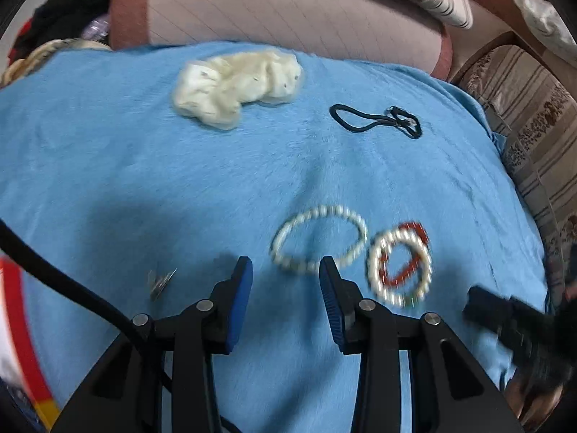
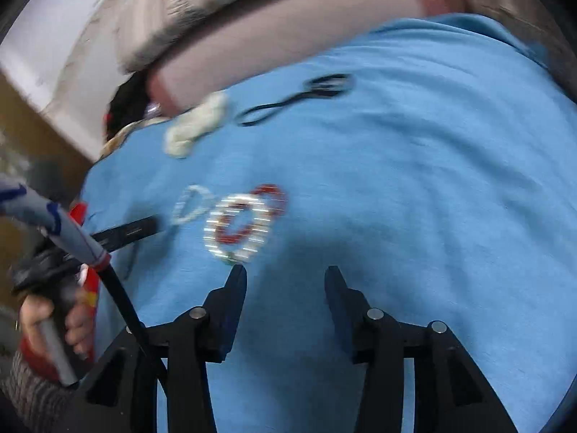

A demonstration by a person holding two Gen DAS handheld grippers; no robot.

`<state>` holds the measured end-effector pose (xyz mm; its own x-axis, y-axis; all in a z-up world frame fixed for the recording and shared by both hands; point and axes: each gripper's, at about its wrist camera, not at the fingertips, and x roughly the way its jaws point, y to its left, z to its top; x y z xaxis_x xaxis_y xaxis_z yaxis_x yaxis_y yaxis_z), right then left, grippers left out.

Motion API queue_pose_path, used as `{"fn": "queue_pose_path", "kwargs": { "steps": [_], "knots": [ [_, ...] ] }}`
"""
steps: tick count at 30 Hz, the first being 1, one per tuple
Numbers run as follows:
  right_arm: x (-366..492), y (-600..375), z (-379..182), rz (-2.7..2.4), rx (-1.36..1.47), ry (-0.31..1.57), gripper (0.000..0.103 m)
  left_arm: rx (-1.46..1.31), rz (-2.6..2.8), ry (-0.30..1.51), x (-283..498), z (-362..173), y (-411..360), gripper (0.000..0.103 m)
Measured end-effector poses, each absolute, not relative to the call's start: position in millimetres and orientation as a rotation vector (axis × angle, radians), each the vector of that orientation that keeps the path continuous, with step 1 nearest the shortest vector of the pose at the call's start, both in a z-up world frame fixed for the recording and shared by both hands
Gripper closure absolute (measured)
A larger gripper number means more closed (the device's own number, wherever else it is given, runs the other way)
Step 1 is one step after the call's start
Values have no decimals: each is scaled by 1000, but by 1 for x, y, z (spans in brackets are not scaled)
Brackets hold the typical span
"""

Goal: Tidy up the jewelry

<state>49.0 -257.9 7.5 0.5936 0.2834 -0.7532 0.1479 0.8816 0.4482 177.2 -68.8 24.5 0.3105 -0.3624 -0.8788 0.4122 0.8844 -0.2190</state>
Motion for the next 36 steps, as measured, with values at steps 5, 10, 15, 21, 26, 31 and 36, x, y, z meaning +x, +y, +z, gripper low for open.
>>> {"fn": "queue_pose_path", "kwargs": {
  "steps": [5, 10, 15, 21, 26, 31, 36],
  "knots": [
    [86, -234, -13, 53, 430, 1000, 77, 127, -544, 1146, 188, 15, -97, 93],
    [60, -257, -10, -15, 479, 1005, 93, 81, -575, 1190, 163, 26, -82, 98],
    [-1, -289, -14, -69, 561, 1038, 93, 28, -590, 1203, 112, 33, -50, 98],
    [-58, -291, -10, -65, 600, 1051, 93, -13, -567, 1233, 43, 25, -13, 98],
    [-71, -276, -3, -76, 559, 1040, 92, -111, -550, 1237, 18, 18, 19, 98],
    [-81, -285, 2, -118, 564, 1002, 71, -96, -519, 1193, 12, 30, 26, 78],
    [-73, -288, -1, -130, 519, 1000, 65, -80, -547, 1192, 20, 25, 15, 72]
  ]
}}
